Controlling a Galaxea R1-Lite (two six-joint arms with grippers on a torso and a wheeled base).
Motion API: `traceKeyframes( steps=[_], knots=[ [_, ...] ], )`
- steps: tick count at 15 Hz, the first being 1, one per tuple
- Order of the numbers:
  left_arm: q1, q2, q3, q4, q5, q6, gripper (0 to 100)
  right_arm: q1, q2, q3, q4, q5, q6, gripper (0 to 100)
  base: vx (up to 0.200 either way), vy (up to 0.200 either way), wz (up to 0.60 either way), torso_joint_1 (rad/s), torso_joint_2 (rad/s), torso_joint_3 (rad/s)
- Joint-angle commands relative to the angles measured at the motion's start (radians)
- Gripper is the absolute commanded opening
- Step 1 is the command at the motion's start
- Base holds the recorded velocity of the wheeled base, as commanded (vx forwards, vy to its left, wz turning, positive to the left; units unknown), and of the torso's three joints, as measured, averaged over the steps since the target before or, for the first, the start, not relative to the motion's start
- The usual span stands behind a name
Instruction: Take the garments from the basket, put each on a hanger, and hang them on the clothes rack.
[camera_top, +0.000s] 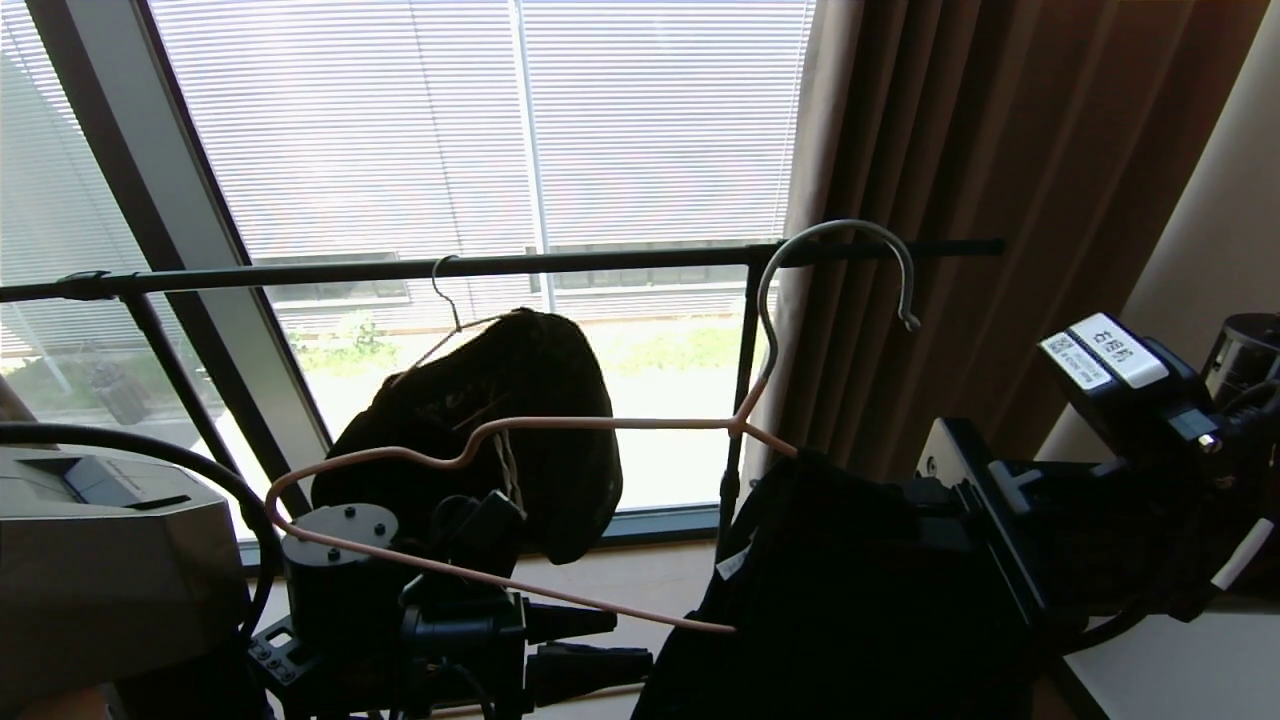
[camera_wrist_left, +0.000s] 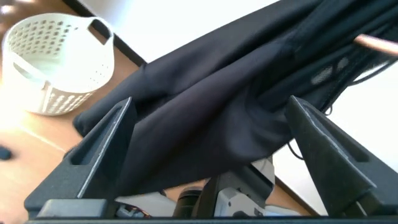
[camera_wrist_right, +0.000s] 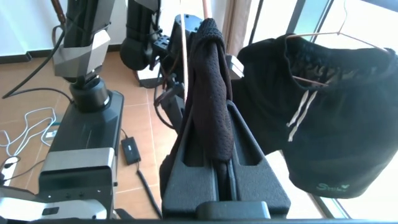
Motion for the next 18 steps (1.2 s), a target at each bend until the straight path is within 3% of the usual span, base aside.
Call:
traceKeyframes(
  steps=[1, 12, 13, 18],
  knots=[
    [-0.027, 0.009, -0.019, 0.0, 0.001, -0.001, 100, 0.005, 0.004, 0.001, 0.0, 0.0, -0.001, 0, 0.0, 0.0, 0.0, 0.0, 0.0, 0.0],
    [-0.096, 0.058, -0.065, 0.001, 0.005, -0.001, 100, 0.077, 0.006, 0.014, 0.0, -0.001, -0.001, 0, 0.0, 0.0, 0.0, 0.0, 0.0, 0.0],
    [-0.099, 0.061, -0.068, 0.001, 0.007, -0.001, 0, 0.082, 0.006, 0.015, 0.0, -0.001, -0.001, 0, 0.0, 0.0, 0.0, 0.0, 0.0, 0.0],
    [-0.064, 0.03, -0.046, -0.002, 0.01, 0.001, 0, 0.043, -0.005, 0.014, -0.002, -0.001, -0.001, 0, 0.0, 0.0, 0.0, 0.0, 0.0, 0.0]
  ],
)
